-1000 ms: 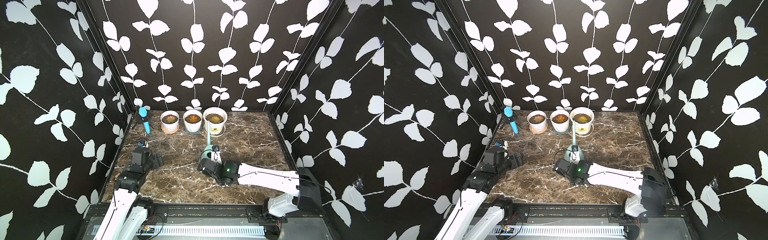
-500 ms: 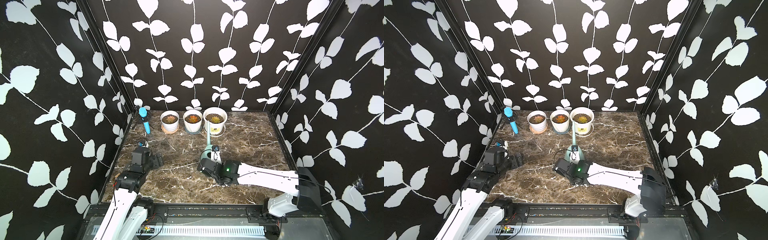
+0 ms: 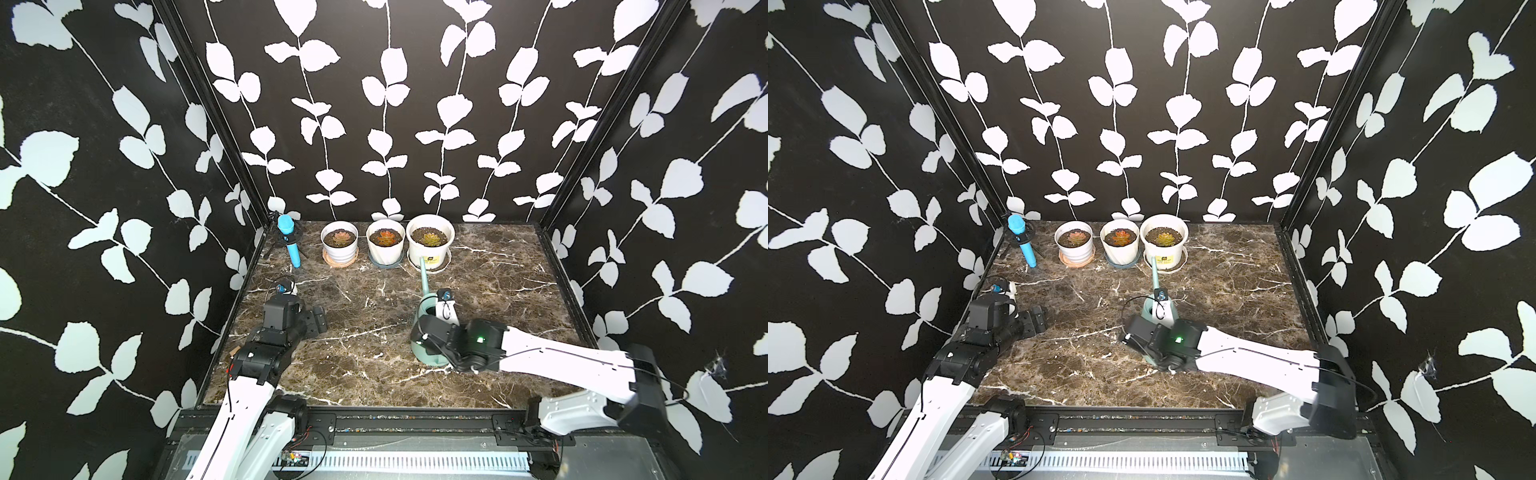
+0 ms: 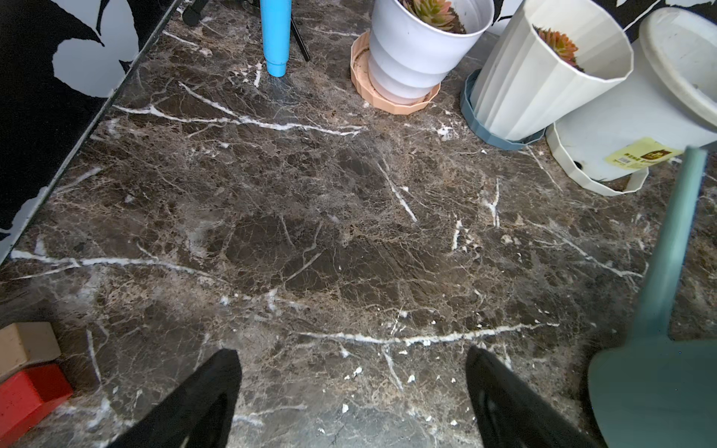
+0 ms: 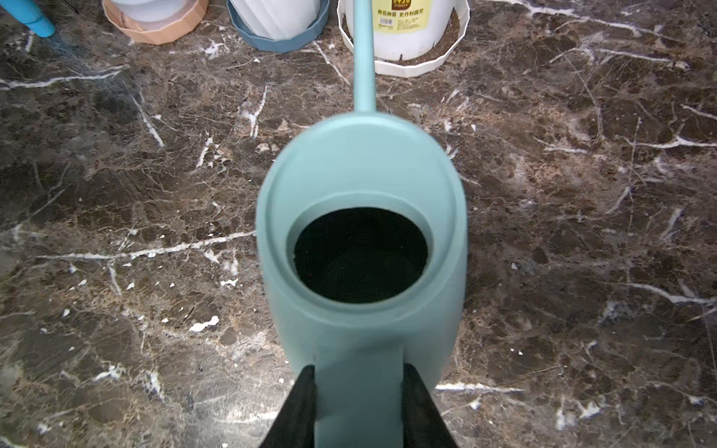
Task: Water the succulent around the soil edge
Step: Pick up the watering can from the center of the board.
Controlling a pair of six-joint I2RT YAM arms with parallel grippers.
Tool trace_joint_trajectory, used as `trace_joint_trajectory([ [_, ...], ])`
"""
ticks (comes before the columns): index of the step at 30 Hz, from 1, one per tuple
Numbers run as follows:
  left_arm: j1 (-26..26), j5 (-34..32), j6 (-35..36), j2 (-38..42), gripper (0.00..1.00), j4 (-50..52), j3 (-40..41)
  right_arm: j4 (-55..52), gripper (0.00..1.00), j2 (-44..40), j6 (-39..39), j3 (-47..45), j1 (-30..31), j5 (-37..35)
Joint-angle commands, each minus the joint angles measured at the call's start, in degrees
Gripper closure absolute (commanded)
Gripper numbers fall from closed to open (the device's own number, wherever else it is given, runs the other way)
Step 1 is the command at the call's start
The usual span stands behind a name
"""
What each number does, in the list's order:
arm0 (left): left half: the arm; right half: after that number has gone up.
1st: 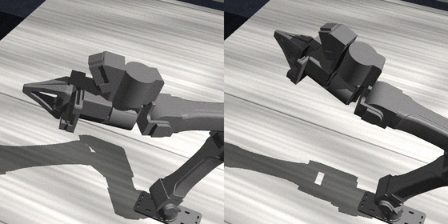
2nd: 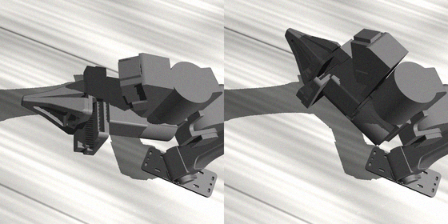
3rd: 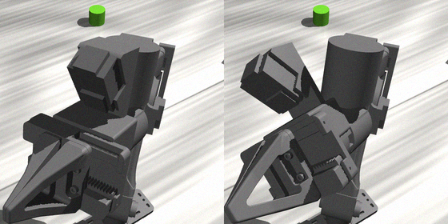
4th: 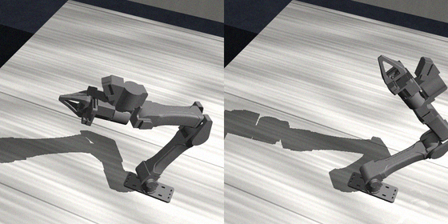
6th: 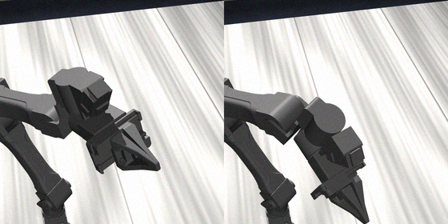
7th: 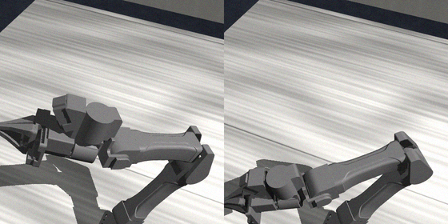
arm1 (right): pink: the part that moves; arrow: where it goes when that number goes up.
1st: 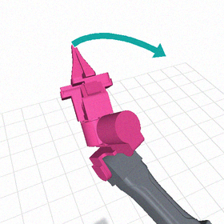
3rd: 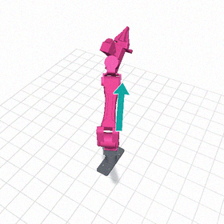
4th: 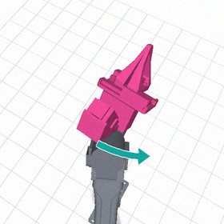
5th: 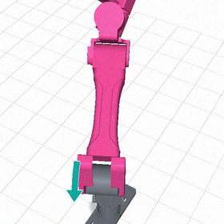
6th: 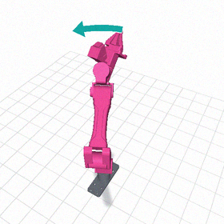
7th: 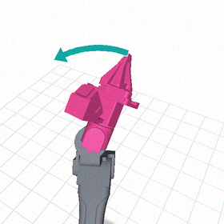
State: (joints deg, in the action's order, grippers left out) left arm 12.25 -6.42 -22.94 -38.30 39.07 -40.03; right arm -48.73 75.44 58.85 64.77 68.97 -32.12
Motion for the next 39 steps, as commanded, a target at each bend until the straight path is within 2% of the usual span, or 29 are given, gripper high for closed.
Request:
trace_joint_trajectory([
  [1, 0.3, 0.4, -0.1, 0.1, 0.08, -0.7, 0.5, -2.0, 1.00, -3.7, -4.2, 1.3, -0.6, -3.0],
  [5, 0.3, 0.2, -0.1, 0.4, 0.08, -0.6, 0.6, 3.2, 1.00, -9.5, -12.0, -3.3, -0.5, -3.9],
  [8, 0.3, 0.1, -0.2, 0.7, 0.08, -0.7, 0.6, 11.1, 1.00, -16.0, -17.4, -9.6, -0.6, -4.1],
  [11, 0.4, -0.1, -0.1, 0.7, 0.08, -0.6, 0.6, 14.5, 1.00, -21.7, -19.2, -13.9, -0.7, -5.9],
  [15, 0.4, -0.2, -0.1, 0.8, 0.08, -0.7, 0.6, 13.4, 1.00, -24.7, -21.8, -14.5, -0.8, -8.6],
  [19, 0.4, 0.0, -0.1, 0.6, 0.08, -0.7, 0.7, 15.5, 1.00, -26.2, -27.6, -14.4, -1.3, -9.5],
  [24, 0.4, -0.3, -0.1, 0.7, 0.08, -0.6, 0.7, 16.3, 1.00, -25.3, -33.1, -10.7, -6.4, -5.0],
  [30, 0.5, -0.5, -0.1, 0.6, 0.08, -0.4, 0.6, 12.3, 1.00, -20.7, -35.2, -4.1, -12.9, 2.3],
  [39, 0.6, -0.6, -0.1, 0.5, 0.08, -0.4, 0.6, 8.2, 1.00, -15.3, -36.3, 4.3, -17.0, 9.2],
])
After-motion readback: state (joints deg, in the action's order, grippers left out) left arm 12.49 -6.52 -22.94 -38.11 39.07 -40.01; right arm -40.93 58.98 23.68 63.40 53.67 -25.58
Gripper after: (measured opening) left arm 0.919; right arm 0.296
